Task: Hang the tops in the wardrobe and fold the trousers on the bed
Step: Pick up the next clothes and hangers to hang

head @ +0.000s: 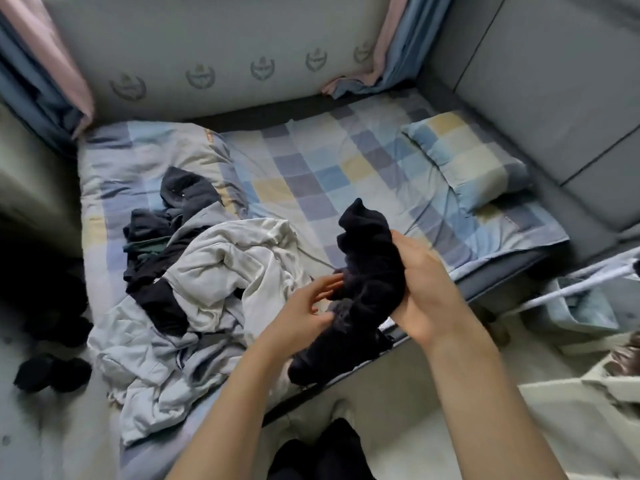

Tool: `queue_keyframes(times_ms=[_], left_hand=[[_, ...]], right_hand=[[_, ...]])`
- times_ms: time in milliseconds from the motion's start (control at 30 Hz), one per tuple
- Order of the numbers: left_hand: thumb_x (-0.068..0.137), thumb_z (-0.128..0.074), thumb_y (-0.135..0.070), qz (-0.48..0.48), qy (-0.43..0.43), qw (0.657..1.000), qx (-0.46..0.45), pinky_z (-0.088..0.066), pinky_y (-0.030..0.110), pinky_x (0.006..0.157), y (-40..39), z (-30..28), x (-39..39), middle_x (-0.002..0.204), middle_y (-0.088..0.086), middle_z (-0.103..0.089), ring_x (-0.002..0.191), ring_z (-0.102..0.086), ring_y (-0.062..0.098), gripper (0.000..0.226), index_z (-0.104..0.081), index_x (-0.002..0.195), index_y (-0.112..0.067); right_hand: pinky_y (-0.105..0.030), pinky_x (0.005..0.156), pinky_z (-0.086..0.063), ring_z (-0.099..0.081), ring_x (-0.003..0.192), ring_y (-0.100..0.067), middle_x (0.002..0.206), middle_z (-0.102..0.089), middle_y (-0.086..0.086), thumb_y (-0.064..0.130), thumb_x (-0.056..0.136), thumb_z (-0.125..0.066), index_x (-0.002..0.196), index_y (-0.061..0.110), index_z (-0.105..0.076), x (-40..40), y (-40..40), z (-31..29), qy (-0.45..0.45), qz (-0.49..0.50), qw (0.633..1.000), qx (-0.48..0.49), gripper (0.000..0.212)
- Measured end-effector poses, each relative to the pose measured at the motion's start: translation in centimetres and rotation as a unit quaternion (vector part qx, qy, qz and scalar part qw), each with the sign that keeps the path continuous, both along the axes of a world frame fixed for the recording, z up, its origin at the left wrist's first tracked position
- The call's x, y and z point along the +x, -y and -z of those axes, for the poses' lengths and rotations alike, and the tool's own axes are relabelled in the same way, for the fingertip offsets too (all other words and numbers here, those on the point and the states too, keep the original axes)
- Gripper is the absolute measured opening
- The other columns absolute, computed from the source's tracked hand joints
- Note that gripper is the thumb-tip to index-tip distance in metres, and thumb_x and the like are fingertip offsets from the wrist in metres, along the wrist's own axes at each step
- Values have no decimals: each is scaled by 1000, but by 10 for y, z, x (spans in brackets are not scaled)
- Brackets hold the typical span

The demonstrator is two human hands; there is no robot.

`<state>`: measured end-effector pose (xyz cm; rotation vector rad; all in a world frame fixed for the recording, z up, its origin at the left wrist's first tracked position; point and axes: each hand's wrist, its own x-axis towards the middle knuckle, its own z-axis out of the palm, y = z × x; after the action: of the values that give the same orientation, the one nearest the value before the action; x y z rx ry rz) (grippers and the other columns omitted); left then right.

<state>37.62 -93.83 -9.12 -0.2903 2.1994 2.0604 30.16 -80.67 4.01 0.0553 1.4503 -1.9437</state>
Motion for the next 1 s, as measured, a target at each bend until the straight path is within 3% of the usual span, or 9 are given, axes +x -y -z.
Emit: queue_keyframes(times_ms=[100,167,300,367,467,600,733,867,1000], left_hand=[[87,-63,-5,41,-26,999,-5,-39,17,106,-34,-2,-23,137,-35,-45,128,-43,-9,76,-34,135,-57],[87,-65,-8,14,-26,999,-19,-40,32,109,-52,-3,-36,148,-19,-40,133,-44,5,80,-27,145,-48],[79,-63,8,65,-33,990,-121,-35,44,112,-89,-5,-68,152,4,-35,140,-35,18,56,-54,127,-20],[78,-57,14,96,-16,985,-143,-39,41,107,-104,-6,-78,134,4,-56,126,-50,17,39,-66,107,-10],[87,-60,4,81,-9,990,-118,-46,26,63,-128,-14,-89,64,-12,-60,62,-54,4,24,-61,77,-17],[89,-68,-8,66,4,994,-89,-42,19,43,-153,-31,-99,55,-4,-62,43,-51,7,18,-60,73,-14],[86,-71,-13,116,6,989,-93,-37,22,45,-210,-60,-107,64,5,-69,46,-50,16,10,-62,83,-17],[87,-69,-15,123,-27,989,-75,-42,20,43,-284,-100,-111,69,8,-72,50,-63,16,21,-63,96,-33],[88,-66,-11,184,-55,981,-34,-43,29,54,-364,-140,-113,69,26,-63,59,-59,27,20,-70,93,-30]], right_hand=[[-53,91,-42,-50,95,-37,107,-57,-28,10,94,-46,120,-7,-52,0,-38,-19,-17,17,1000,4,31],[-51,90,-43,-52,95,-38,107,-57,-31,7,95,-44,119,-6,-53,1,-61,-30,-28,21,999,-5,29],[-35,74,-57,-68,82,-25,94,-70,-17,8,97,-39,112,3,-58,-1,-122,-49,-65,95,993,-40,25],[-35,73,-58,-68,83,-26,97,-70,-18,9,96,-41,114,3,-59,-4,-151,-52,-75,160,984,-35,26],[-34,71,-58,-68,81,-23,91,-70,-13,6,95,-40,101,11,-65,-6,-214,-54,-111,285,952,-5,26],[-29,61,-50,-61,68,-16,73,-65,-1,6,90,-40,83,23,-67,-4,-313,-47,-199,432,851,223,32],[-30,67,-43,-51,73,-13,87,-56,-2,9,97,-38,110,10,-61,5,-415,-19,-255,457,716,462,26],[-16,80,-34,-53,101,-17,108,-60,-7,6,98,-39,117,2,-60,15,-476,9,-232,449,702,502,28],[-22,86,-37,-57,110,-26,114,-63,-12,4,97,-43,115,1,-61,27,-521,23,-198,422,727,504,26]])
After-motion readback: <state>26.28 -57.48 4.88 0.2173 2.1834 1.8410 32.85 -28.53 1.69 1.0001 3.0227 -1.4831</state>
